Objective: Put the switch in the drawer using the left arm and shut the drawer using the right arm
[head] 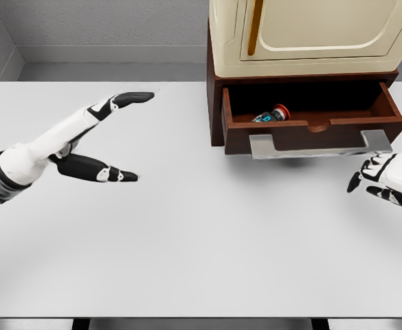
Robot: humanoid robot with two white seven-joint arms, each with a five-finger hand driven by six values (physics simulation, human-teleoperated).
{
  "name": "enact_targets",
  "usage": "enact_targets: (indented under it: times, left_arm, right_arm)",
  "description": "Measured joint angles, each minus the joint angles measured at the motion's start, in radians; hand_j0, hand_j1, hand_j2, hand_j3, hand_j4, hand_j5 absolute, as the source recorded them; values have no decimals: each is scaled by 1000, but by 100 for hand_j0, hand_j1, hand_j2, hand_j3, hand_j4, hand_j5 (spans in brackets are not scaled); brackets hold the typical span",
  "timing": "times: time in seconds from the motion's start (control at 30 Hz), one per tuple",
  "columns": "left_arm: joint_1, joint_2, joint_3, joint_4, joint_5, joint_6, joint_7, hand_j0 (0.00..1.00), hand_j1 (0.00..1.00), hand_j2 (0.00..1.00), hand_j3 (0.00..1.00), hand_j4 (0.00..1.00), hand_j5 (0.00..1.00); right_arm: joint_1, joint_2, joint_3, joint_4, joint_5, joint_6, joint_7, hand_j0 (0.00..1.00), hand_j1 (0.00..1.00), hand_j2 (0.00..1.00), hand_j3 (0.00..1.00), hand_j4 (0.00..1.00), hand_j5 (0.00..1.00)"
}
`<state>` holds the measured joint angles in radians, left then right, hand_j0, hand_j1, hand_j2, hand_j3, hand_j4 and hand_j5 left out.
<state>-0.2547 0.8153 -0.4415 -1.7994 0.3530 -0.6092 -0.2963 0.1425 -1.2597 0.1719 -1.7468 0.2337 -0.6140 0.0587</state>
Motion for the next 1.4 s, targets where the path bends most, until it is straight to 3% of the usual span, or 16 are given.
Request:
enact_targets:
  times: [0.07, 0.17, 0.27, 0.4, 0.6, 1.0, 1.2, 1.4]
  left_arm:
    - [117, 42, 55, 20, 30, -2, -4, 100, 100, 100, 100, 100, 100]
    - [204, 42, 198, 97, 30, -3, -13, 100, 100, 100, 100, 100, 100]
    - [227, -4, 325, 173, -31, -2, -16, 100, 100, 100, 100, 100, 100]
    - [238, -85, 393, 252, -201, -3, -18, 100, 100, 100, 100, 100, 100]
    - [245, -118, 416, 289, -277, -3, -18, 100, 100, 100, 100, 100, 100]
    - [245, -124, 420, 298, -291, -3, -19, 100, 100, 100, 100, 100, 100]
    - [245, -127, 421, 298, -292, -3, -19, 100, 100, 100, 100, 100, 100]
    - [245, -128, 425, 298, -292, -3, -19, 100, 100, 100, 100, 100, 100]
  right_arm:
    - [-7, 2, 1, 0, 11, -1, 6, 52, 52, 52, 52, 52, 52]
    - [-28, 12, 2, 3, 38, -3, 20, 53, 53, 53, 53, 53, 53]
    - [-41, 18, 6, 6, 57, -5, 25, 53, 53, 53, 53, 53, 53]
    - [-35, 14, 10, 5, 35, -3, 15, 50, 50, 50, 50, 50, 50]
    - [-15, 2, 8, -1, -20, 2, -11, 46, 46, 46, 46, 46, 46]
    - [-63, 12, 0, -11, -38, 3, -15, 47, 47, 47, 47, 47, 47]
    - [-138, 90, 4, -11, -12, 3, -8, 47, 47, 47, 47, 47, 47]
    - [-141, 152, 10, -15, 20, 3, 0, 47, 47, 47, 47, 47, 47]
